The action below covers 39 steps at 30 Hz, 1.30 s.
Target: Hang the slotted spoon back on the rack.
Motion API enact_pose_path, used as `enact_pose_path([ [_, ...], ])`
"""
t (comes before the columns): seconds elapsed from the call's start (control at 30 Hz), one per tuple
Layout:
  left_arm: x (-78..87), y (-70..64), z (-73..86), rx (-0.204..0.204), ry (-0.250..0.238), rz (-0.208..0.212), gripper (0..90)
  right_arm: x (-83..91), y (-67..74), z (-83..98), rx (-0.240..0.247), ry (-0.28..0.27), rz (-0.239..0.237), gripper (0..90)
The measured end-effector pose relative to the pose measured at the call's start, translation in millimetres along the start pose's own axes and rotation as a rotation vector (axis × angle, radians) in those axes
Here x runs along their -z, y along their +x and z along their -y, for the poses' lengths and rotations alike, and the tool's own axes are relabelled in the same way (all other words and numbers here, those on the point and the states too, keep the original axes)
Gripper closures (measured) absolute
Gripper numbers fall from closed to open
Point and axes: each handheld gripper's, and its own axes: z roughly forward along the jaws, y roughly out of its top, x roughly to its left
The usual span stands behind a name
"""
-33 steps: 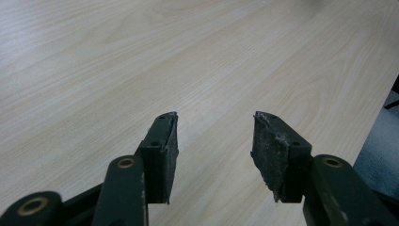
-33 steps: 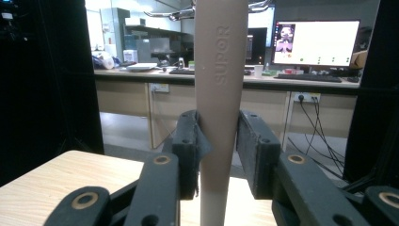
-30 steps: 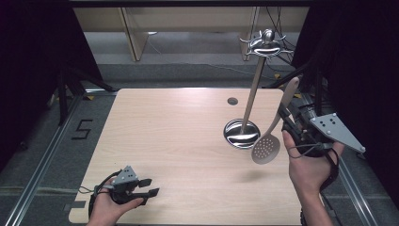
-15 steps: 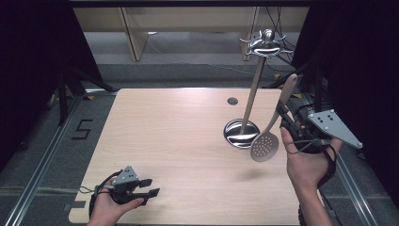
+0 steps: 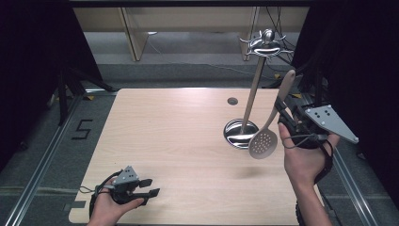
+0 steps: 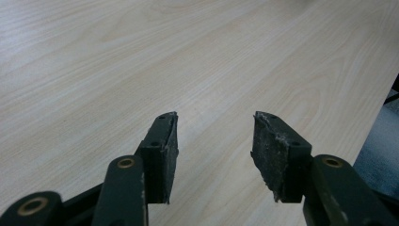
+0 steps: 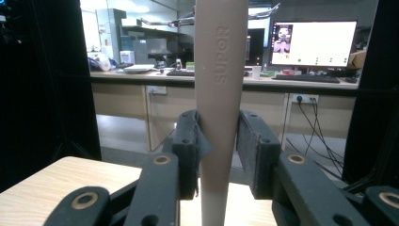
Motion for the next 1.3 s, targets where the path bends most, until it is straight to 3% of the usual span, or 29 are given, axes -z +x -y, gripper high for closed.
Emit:
enact_pose_path([
  [0.5,0.7,0.3,-0.2,0.006,-0.014,0.001,49.5,-8.9,3.7,-6.4,0.003,0.002,0.003,70.3],
  [0.57,0.7,0.3,-0.3,0.007,-0.014,0.003,49.4,-9.9,5.4,-6.7,-0.017,0.008,0.001,70.3],
  [0.63,1.2,0.7,-0.4,-0.001,-0.010,0.000,49.4,-11.5,4.6,-7.5,0.002,0.004,0.002,70.3],
  [1.3,1.9,1.1,-0.8,-0.005,-0.011,0.000,49.1,-23.1,6.8,-10.3,-0.001,0.023,0.007,70.3],
])
